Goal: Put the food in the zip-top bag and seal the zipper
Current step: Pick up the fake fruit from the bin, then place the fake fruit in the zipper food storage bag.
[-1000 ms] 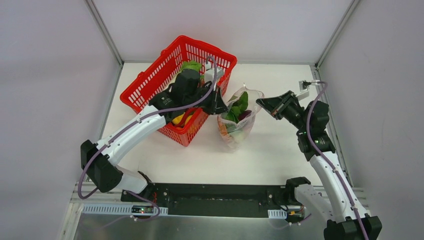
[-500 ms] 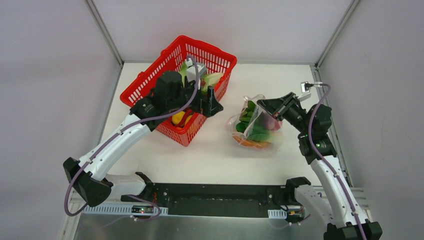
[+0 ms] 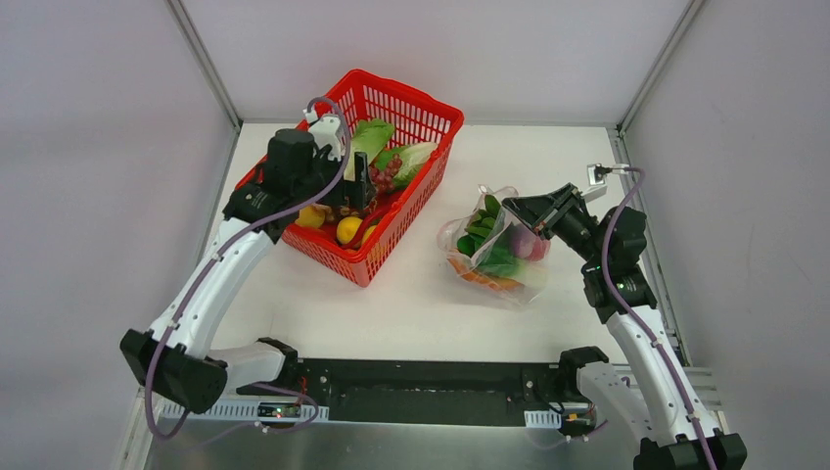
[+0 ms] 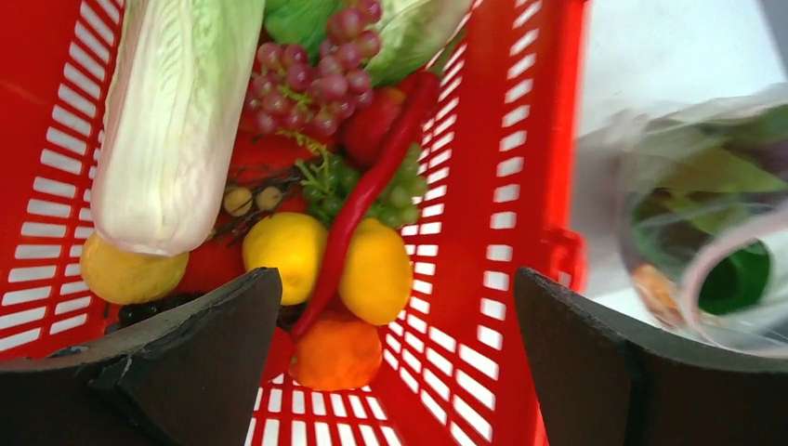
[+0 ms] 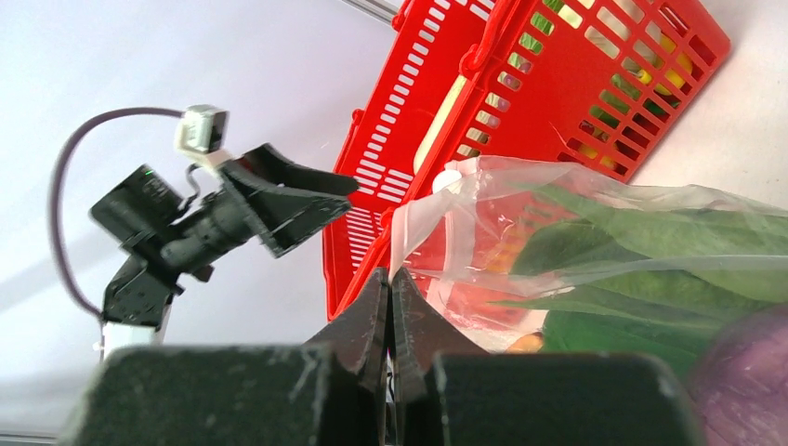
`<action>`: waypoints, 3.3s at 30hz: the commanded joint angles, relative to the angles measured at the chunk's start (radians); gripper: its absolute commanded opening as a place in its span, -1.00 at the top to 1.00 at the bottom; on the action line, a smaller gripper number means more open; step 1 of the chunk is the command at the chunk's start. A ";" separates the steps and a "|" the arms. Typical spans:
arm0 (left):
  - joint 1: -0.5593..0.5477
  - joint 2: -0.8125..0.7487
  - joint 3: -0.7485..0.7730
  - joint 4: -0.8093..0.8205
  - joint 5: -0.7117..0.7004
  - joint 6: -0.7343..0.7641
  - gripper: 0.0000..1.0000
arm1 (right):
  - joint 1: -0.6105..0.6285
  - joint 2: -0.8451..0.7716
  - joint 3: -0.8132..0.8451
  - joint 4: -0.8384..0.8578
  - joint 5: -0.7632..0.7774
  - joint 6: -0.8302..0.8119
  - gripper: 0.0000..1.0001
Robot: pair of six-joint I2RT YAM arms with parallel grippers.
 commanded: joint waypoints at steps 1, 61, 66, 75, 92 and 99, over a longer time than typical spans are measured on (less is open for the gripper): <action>0.046 0.106 -0.001 -0.042 0.034 0.029 -0.95 | -0.004 -0.024 0.009 0.099 0.008 0.027 1.00; -0.041 0.181 -0.084 -0.083 0.044 0.032 0.49 | -0.005 -0.028 -0.021 0.106 0.017 0.038 1.00; -0.041 0.068 -0.104 -0.052 0.007 0.004 0.49 | -0.005 -0.028 -0.025 0.106 0.015 0.039 1.00; -0.041 -0.119 -0.112 0.067 0.062 -0.045 0.44 | -0.005 -0.026 -0.025 0.106 0.012 0.041 1.00; -0.230 -0.074 -0.117 0.381 0.268 -0.155 0.44 | -0.004 -0.026 -0.029 0.130 0.003 0.062 1.00; -0.322 0.021 -0.101 0.536 0.273 -0.204 0.44 | -0.005 -0.029 -0.031 0.131 0.001 0.062 1.00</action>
